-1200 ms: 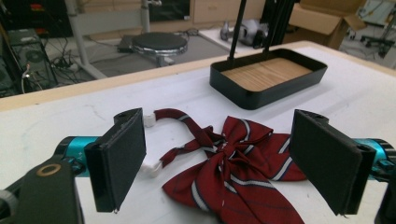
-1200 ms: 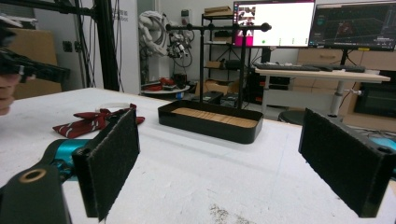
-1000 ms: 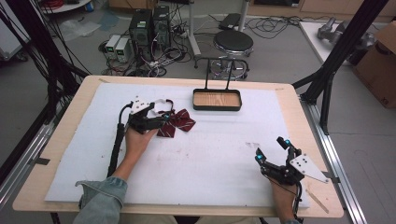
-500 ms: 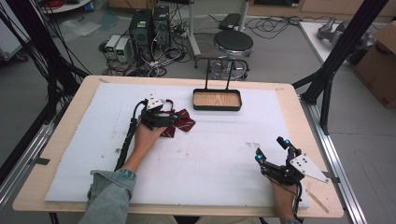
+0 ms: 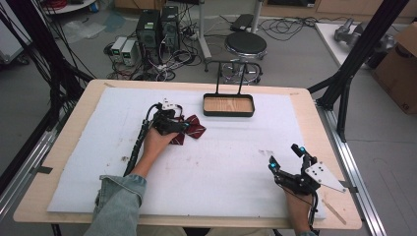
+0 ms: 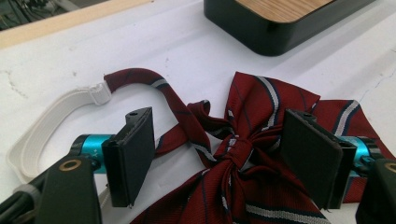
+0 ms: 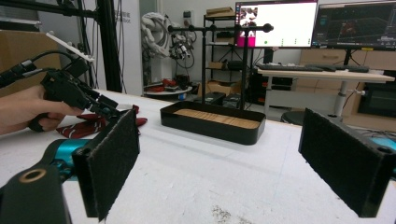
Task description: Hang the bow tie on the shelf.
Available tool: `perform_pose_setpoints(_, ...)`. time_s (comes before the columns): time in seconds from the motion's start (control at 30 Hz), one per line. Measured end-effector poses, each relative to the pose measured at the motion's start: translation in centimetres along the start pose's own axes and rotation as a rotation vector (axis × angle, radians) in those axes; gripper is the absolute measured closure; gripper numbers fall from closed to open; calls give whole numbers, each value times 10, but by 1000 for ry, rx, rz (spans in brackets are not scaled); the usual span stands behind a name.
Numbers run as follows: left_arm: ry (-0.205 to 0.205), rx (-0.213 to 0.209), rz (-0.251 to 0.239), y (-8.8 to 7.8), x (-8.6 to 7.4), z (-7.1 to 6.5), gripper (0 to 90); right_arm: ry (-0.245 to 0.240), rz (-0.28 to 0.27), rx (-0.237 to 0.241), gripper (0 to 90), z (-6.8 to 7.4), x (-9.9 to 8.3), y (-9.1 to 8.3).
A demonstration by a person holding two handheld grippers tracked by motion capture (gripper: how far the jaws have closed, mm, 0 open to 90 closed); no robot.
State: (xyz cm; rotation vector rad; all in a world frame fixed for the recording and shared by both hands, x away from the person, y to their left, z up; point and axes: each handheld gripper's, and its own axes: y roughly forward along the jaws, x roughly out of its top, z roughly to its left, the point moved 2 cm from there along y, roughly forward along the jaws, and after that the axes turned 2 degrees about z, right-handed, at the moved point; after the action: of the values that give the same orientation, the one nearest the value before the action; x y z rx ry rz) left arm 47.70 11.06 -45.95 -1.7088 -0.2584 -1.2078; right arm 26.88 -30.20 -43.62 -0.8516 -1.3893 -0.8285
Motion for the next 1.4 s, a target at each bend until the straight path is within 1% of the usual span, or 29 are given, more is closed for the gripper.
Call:
perform_pose_setpoints(0.1, 3, -5, 12, 1, 0, 0, 302, 0, 0, 0, 115, 0, 0, 0)
perform_pose_setpoints(0.2, 19, -19, 57, 4, 1, -1, 327, 0, 0, 0, 115, 0, 0, 0)
perform_pose_setpoints(0.27, 19, -28, 82, 6, 1, 0, 344, 0, 0, 1, 115, 0, 0, 0)
perform_pose_setpoints(0.3, 13, -31, 79, 6, 1, 0, 351, 0, 0, 1, 115, 0, 0, 0)
perform_pose_setpoints(0.37, 4, -35, 79, 6, 1, 1, 393, -2, -1, 1, 115, 0, 0, 0)
perform_pose_setpoints(0.4, 2, -42, 80, 6, 1, 1, 393, -2, -1, 1, 115, 0, 0, 0)
perform_pose_setpoints(0.43, 4, -40, 79, 6, 1, 1, 434, 2, 0, 1, 115, 0, 0, 0)
perform_pose_setpoints(0.5, 9, -33, 80, 6, 1, 1, 484, 4, 0, 0, 115, 0, 0, 0)
perform_pose_setpoints(0.63, -10, -29, 74, 5, 1, 3, 601, 4, 1, 2, 115, 0, 0, 0)
perform_pose_setpoints(0.73, -12, -31, 73, 4, 1, 4, 686, 4, 0, 2, 115, -1, 0, 0)
perform_pose_setpoints(0.77, -4, -32, 72, 4, 1, 3, 702, 5, 1, 1, 115, -1, 0, 0)
perform_pose_setpoints(0.8, 13, -30, 73, 4, 1, 2, 722, 6, 0, 2, 115, -1, 0, 0)
perform_pose_setpoints(0.97, 69, -9, 76, 4, 2, -2, 736, 3, -3, 2, 115, -1, 0, 0)
perform_pose_setpoints(1.07, 135, 4, 72, 1, 5, -10, 737, 1, -5, 4, 115, -1, 0, 0)
perform_pose_setpoints(1.1, 158, 7, 64, -1, 7, -13, 739, 6, -2, 5, 115, -1, 0, 0)
perform_pose_setpoints(1.13, 168, 6, 51, -2, 9, -15, 739, 7, -2, 5, 115, -1, 0, 0)
perform_pose_setpoints(1.17, 188, 5, 34, -5, 12, -19, 739, 7, -2, 5, 115, -1, 0, 0)
perform_pose_setpoints(1.27, 203, -8, -14, -13, 21, -24, 741, 3, -6, 5, 115, -1, 0, 0)
perform_pose_setpoints(1.4, 218, -25, -63, -26, 37, -27, 741, 1, -5, 4, 115, -1, 0, 0)
